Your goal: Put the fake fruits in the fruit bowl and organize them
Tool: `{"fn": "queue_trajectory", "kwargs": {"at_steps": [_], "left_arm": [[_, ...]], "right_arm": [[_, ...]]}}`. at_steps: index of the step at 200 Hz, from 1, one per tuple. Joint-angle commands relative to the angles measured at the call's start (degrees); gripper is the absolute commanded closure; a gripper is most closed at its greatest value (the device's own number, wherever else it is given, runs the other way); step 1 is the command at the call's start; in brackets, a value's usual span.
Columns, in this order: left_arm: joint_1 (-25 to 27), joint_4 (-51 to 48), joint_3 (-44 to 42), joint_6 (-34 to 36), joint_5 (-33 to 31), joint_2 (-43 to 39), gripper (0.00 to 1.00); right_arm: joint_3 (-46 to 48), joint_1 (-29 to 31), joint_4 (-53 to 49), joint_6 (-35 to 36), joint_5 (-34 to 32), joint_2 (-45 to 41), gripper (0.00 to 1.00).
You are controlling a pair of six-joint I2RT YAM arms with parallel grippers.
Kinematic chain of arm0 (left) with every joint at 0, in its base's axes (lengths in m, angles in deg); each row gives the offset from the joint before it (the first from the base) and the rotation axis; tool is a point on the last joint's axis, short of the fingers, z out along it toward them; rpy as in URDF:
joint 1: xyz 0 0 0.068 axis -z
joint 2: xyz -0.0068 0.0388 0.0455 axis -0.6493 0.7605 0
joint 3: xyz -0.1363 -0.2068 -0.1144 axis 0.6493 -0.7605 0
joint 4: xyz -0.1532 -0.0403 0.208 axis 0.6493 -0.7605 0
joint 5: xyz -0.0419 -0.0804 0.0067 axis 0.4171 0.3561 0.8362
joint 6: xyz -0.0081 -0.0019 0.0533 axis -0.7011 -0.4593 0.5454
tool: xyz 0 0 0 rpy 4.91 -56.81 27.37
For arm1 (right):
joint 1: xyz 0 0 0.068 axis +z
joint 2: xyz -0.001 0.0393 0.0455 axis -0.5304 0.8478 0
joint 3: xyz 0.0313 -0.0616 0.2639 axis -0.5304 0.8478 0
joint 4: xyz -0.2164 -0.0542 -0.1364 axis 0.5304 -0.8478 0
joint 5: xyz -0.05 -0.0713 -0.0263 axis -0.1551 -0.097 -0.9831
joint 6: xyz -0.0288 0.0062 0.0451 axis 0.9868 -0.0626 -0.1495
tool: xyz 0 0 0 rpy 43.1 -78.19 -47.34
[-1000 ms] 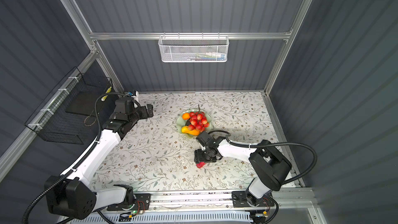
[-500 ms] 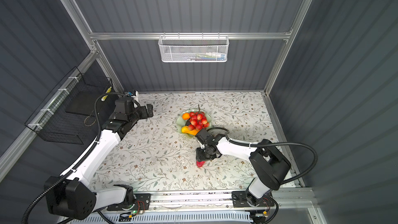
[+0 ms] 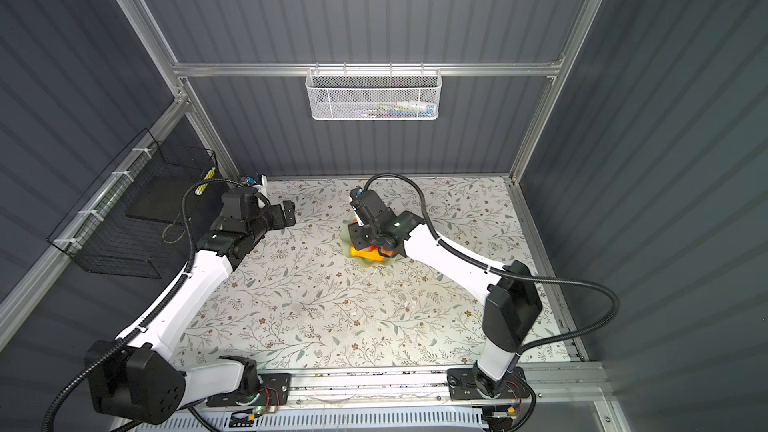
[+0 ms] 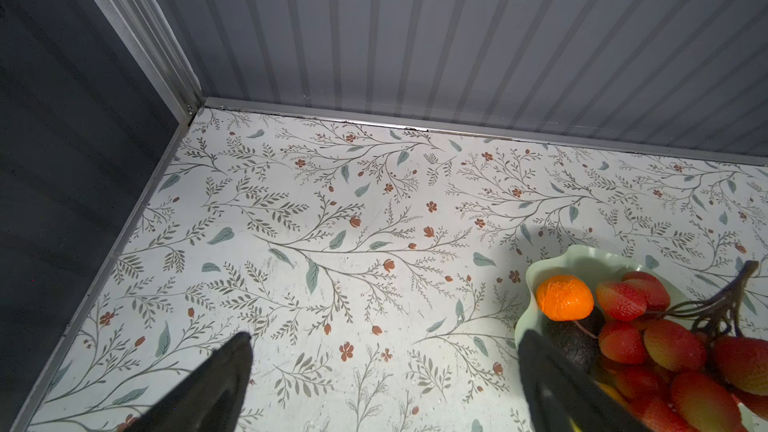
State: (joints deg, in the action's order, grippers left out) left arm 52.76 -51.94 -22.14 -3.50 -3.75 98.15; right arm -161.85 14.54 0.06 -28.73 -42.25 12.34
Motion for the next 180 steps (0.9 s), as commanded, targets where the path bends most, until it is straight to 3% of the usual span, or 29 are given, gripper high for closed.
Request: {"fn": "queue_trajectory", "kwargs": {"at_steps": [1, 58, 105, 136, 180], "left_arm": [[-0.3, -1.4, 0.8, 0.6, -0.1, -1.3, 0.00], [-0.3, -1.4, 0.8, 0.5, 0.2, -1.6, 0.00], [-0.3, -1.4, 0.8, 0.5, 0.1, -1.8, 0.00], [-0.3, -1.4, 0.8, 0.5, 0.0, -1.8, 0.00], [-0.3, -1.3, 0.6, 0.5, -0.1, -2.1, 0.00]], "right_arm": [[-4.9, -0.5, 0.3, 6.7, -4.9, 5.9, 0.65], [-11.1, -1.4, 6.2, 12.0, -6.7, 17.2, 0.64], [-13.2, -1.5, 10.1, 12.6, -8.2, 23.0, 0.57], [-14.3, -1.7, 10.4, 12.7, -7.8, 25.2, 0.47], [-14.2, -2.2, 9.8, 10.7, -7.2, 23.8, 0.20]]}}
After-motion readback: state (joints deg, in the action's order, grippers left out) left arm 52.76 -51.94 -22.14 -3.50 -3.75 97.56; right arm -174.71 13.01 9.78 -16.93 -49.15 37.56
